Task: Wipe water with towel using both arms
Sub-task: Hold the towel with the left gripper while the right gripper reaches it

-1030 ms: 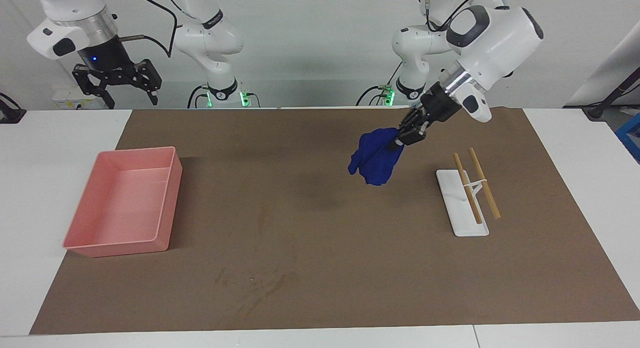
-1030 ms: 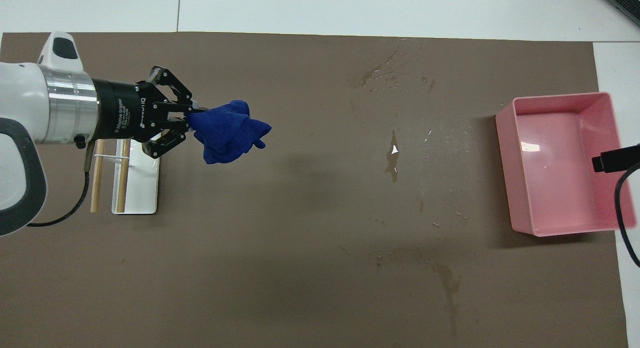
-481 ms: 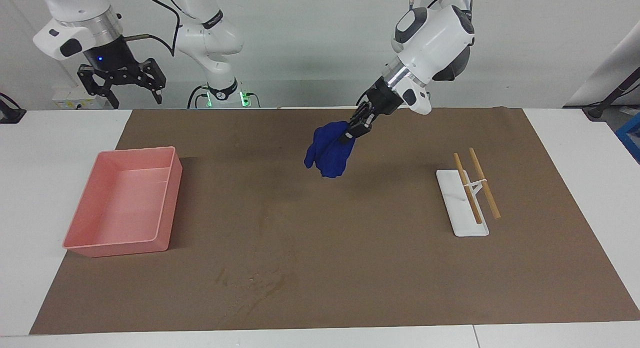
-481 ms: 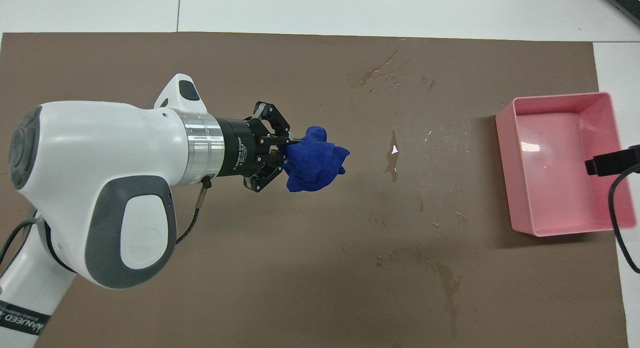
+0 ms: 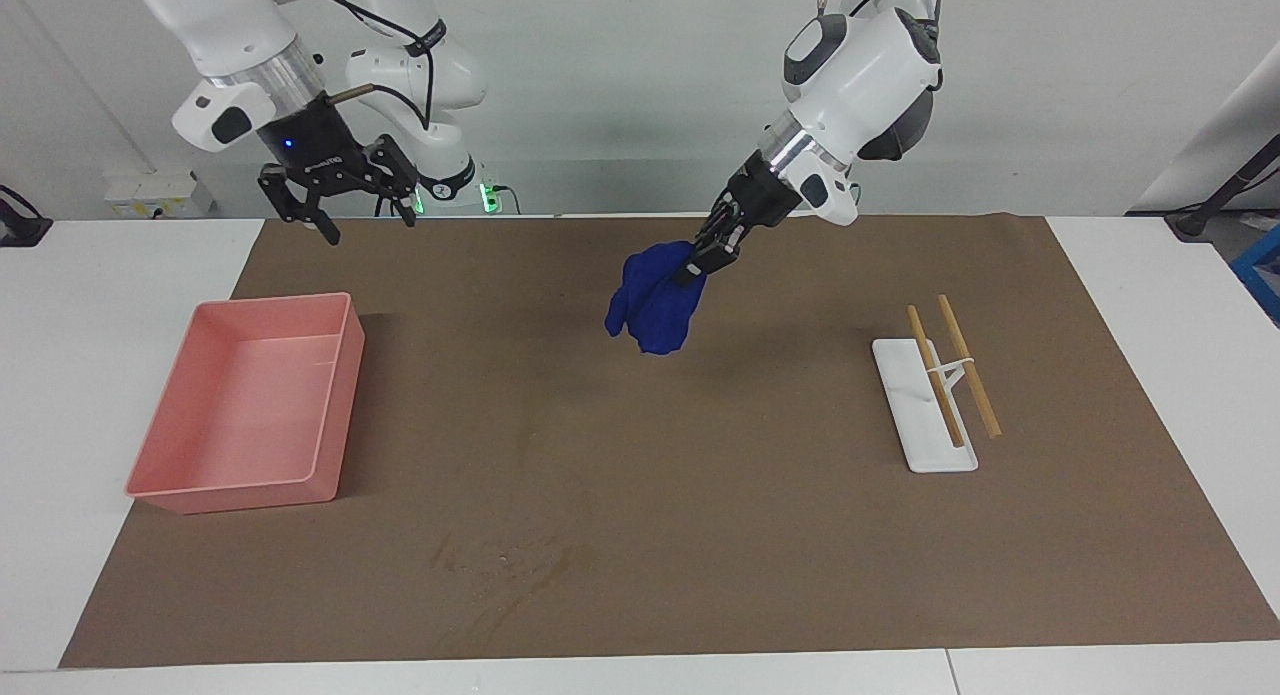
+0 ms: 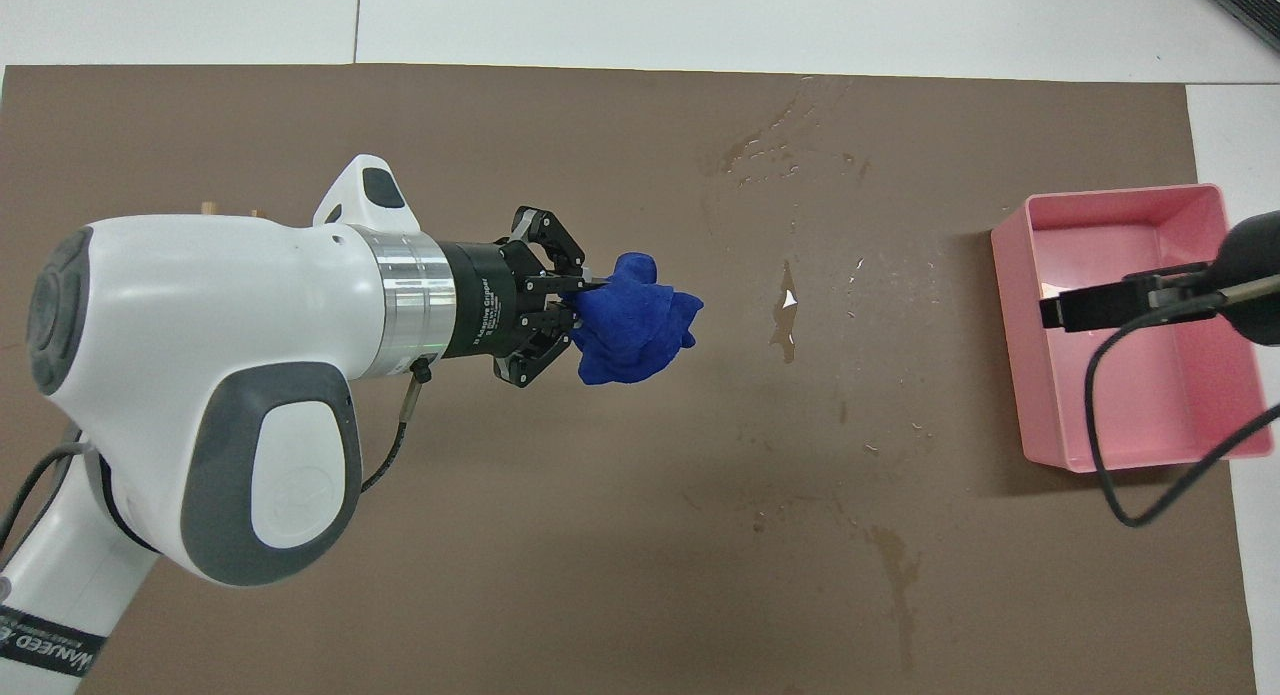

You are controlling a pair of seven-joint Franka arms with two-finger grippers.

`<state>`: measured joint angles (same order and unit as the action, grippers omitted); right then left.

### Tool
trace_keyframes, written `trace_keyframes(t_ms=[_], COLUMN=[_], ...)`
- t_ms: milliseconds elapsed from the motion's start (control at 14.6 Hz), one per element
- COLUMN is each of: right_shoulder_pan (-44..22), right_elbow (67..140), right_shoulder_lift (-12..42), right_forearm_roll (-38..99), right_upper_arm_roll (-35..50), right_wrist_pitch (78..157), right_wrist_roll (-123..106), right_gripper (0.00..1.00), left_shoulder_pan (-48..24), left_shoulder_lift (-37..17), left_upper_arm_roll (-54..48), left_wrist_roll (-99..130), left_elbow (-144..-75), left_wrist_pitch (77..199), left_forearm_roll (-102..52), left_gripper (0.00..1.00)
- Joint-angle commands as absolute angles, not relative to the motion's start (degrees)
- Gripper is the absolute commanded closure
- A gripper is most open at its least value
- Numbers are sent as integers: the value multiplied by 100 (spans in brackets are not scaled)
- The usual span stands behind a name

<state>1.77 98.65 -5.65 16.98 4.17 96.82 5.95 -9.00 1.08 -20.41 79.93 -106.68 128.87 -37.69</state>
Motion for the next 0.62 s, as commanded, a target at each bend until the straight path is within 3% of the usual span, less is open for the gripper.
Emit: trace_keyframes(t_ms=[0,137,412,549], right_shoulder_pan=[46,-332,-1150,-1256], right_elbow=[10607,10967,11319,11513], right_shoulder_lift=[-783,-739,-677,-598], right_forearm_roll=[2685,3284,4268,5006], right_upper_arm_roll=[431,431,422,431], right_wrist_pitch=[10376,11246,12013,12706], right_wrist_roll=[2270,3746,5850,6545], right_gripper=[0,0,0,0], left_shoulder_pan=[-1011,-1107,-1353,-1546], left_shoulder_lift=[299,299,281,264], left_upper_arm_roll=[-1978,-1978,-1986,-1986], left_wrist_roll=[8077,8217,8420,8612], left_elbow=[-10846,-10863,-10898,-10898], left_wrist_pitch=[13095,13323,13675,13894], left_forearm_roll=[-3885,-3885,-3885,-3885], left_gripper=[100,100,100,100])
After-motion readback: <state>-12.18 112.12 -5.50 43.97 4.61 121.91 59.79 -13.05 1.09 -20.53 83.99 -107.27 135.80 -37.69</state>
